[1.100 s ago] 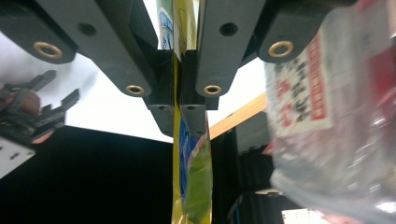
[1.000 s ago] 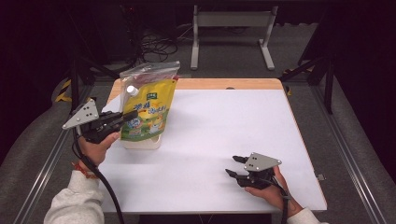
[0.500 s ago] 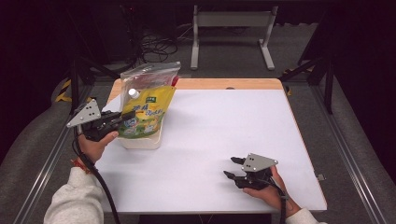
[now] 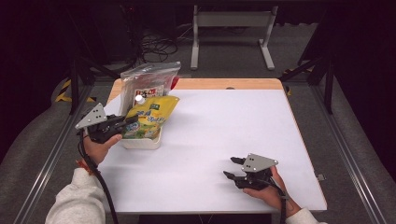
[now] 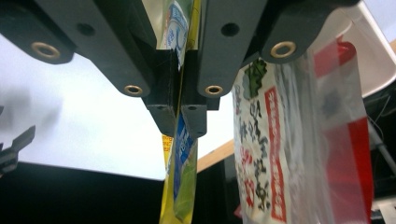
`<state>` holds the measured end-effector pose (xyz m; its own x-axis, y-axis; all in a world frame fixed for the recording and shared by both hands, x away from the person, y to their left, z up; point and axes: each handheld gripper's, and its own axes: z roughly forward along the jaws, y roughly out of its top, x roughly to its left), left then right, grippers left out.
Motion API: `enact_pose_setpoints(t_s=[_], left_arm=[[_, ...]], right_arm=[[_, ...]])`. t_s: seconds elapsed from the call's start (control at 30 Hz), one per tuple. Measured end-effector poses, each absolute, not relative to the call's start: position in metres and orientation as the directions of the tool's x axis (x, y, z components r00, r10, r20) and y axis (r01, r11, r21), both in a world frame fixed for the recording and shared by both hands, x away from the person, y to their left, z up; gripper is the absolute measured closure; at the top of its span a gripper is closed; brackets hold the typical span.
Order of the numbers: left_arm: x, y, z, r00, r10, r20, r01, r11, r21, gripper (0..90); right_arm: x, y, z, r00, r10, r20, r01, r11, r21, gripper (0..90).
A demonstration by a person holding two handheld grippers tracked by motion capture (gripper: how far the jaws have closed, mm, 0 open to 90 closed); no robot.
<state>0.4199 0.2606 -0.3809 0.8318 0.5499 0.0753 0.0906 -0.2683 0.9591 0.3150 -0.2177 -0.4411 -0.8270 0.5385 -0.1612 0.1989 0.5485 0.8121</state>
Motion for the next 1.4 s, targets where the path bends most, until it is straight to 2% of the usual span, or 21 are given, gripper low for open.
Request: enact_pose_setpoints(t_s=[0.17, 0.3, 0.63, 1.4], left_arm=[[0.419, 0.264, -0.384, 0.822, 0.566, 0.064, 0.099, -0.253, 0.962, 84.5], [0.418, 0.270, -0.389, 0.811, 0.580, 0.078, 0.116, -0.290, 0.950, 84.5], [0.416, 0.281, -0.402, 0.792, 0.606, 0.073, 0.169, -0.331, 0.928, 88.5], [0.414, 0.290, -0.419, 0.775, 0.630, 0.042, 0.209, -0.319, 0.924, 88.7]], right_arm=[[0.315, -0.217, -0.441, -0.831, 0.533, -0.160, 0.196, 0.549, 0.812, 44.6], [0.316, -0.216, -0.441, -0.832, 0.531, -0.161, 0.194, 0.550, 0.812, 44.6], [0.318, -0.213, -0.440, -0.837, 0.523, -0.159, 0.190, 0.550, 0.813, 44.5], [0.317, -0.216, -0.436, -0.832, 0.532, -0.161, 0.185, 0.538, 0.823, 44.0]])
